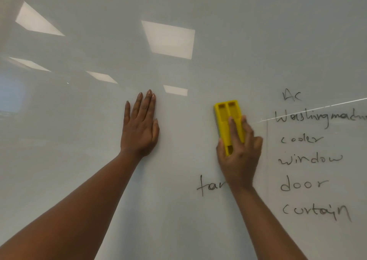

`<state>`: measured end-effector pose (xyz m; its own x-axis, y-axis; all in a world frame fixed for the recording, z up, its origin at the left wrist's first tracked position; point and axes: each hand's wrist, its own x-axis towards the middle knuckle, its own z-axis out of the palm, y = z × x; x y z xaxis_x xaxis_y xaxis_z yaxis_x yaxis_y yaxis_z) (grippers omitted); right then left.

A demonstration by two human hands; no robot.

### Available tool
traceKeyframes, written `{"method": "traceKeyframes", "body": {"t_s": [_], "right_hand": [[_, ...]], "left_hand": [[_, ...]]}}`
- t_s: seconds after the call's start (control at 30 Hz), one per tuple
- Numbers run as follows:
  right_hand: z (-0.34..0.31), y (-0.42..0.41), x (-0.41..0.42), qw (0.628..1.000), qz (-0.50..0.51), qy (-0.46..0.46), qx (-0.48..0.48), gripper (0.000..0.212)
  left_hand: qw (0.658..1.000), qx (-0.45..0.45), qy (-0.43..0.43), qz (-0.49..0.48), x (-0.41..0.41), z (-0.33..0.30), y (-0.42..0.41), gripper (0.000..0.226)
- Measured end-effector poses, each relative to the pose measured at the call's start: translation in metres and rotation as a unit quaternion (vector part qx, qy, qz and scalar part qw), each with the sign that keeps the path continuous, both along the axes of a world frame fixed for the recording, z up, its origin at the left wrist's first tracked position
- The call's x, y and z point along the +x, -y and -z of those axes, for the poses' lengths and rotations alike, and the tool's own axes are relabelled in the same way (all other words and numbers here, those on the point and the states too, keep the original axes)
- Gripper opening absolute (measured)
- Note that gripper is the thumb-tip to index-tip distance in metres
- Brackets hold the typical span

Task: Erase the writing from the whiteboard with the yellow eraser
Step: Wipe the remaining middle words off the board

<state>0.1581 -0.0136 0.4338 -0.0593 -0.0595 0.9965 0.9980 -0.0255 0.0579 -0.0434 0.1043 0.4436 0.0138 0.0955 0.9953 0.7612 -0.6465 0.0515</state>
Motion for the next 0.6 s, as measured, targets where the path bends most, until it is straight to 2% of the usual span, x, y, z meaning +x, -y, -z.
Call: {"method": "traceKeyframes", "body": {"t_s": [0.17, 0.27, 0.43, 0.5, 0.6], "right_hand": [[0.068, -0.017, -0.034, 0.991, -0.014, 0.123, -0.058, 0.046], [0.105, -0.023, -0.037, 0.982, -0.041, 0.165, -0.078, 0.044], [0.108, -0.018, -0.018, 0.965, -0.032, 0.246, -0.086, 0.053], [0.104, -0.014, -0.008, 0.964, -0.019, 0.253, -0.086, 0.052], [0.092, -0.006, 0.009, 0.975, -0.003, 0.213, -0.067, 0.052]], "left_hand": [[1.000, -0.004, -0.006, -0.003, 0.000, 0.000, 0.001, 0.062], [1.000, -0.008, -0.009, -0.004, -0.001, 0.000, 0.002, 0.063], [1.000, -0.005, -0.013, 0.000, -0.003, 0.000, 0.004, 0.063], [1.000, -0.003, -0.012, 0.002, -0.004, 0.001, 0.002, 0.063], [1.000, -0.004, -0.012, 0.003, -0.003, 0.001, 0.001, 0.063]]}}
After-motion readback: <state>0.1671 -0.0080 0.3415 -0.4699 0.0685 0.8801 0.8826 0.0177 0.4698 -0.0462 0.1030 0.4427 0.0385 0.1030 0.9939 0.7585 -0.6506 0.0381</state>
